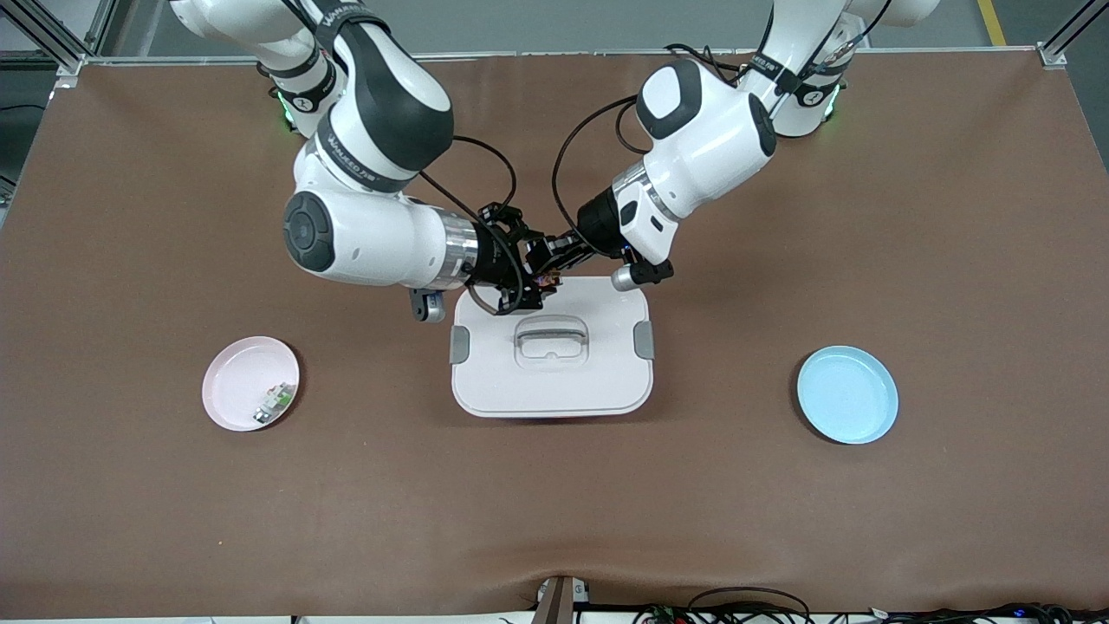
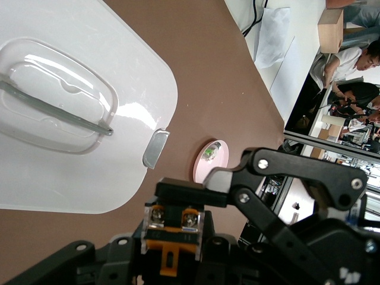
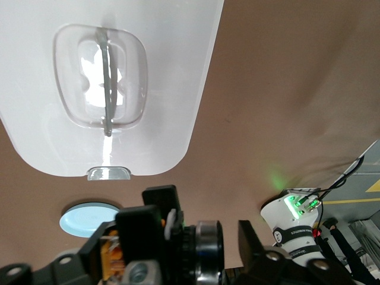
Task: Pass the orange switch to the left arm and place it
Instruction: 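Grasp the switch with the left gripper and open the right gripper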
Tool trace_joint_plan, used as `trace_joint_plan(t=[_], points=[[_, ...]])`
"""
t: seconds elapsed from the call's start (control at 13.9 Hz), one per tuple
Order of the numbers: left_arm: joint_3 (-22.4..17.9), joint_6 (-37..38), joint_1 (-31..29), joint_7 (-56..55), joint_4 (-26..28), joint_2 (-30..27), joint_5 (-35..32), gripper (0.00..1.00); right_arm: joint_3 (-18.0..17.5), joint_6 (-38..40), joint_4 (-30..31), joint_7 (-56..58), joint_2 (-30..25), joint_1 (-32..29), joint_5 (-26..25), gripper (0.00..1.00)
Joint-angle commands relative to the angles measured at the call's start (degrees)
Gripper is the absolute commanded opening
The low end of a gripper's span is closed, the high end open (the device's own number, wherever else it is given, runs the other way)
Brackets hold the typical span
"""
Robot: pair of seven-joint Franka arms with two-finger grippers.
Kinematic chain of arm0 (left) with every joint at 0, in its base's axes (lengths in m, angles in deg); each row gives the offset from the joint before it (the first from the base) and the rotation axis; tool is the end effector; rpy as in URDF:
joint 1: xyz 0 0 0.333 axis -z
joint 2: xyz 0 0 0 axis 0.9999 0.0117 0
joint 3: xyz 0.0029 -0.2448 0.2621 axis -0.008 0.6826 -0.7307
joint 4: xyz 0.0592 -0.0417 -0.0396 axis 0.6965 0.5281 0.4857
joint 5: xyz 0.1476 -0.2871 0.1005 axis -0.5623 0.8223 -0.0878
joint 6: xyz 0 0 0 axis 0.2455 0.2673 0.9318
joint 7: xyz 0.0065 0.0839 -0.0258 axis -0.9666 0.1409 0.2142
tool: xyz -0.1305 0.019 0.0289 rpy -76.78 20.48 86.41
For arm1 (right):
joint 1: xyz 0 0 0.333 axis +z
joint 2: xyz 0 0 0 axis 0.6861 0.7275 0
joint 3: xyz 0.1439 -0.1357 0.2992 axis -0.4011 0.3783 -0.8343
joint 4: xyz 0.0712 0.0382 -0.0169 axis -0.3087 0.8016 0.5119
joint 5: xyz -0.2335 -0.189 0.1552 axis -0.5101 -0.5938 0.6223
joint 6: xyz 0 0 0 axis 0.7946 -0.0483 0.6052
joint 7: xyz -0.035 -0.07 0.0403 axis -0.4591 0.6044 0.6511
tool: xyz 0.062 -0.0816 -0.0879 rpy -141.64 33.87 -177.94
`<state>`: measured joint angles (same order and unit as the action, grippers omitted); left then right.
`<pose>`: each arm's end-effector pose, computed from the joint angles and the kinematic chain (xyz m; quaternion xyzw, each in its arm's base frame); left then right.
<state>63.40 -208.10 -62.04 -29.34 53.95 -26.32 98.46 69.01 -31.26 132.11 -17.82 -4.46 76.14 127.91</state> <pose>0.4879 -0.4250 0.4876 0.8644 0.2441 0.0090 0.4396 0.5399 0.4208 0.4991 -0.7238 0.6096 0.2938 0.1352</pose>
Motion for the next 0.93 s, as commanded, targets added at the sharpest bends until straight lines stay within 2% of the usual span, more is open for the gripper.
trace_joint_plan(t=[0.0,0.22,0.5,0.72,0.86], points=[[0.1,-0.4,-0.1,-0.1,0.3,-1.2,1.3,0.13,0.4,0.0,-1.3,-1.1,0.6,1.2,-0.9,1.00],[0.1,-0.3,-0.3,0.0,1.4,-1.8,1.2,0.13,0.5,0.3,-1.3,0.0,0.5,0.5,-1.1,1.00],[0.0,-0.4,-0.4,0.0,3.3,-3.5,1.1,0.13,0.6,4.4,-1.3,7.5,-0.1,-2.7,-4.0,1.00],[-0.2,-0.3,-0.5,0.1,5.6,-5.2,0.7,0.13,0.7,9.4,-1.3,17.9,-0.3,-7.6,-4.3,1.00],[-0.3,-0.3,-1.9,0.2,8.4,-7.6,0.6,0.13,0.6,12.3,-1.3,26.9,-0.4,-10.2,-8.0,1.00]])
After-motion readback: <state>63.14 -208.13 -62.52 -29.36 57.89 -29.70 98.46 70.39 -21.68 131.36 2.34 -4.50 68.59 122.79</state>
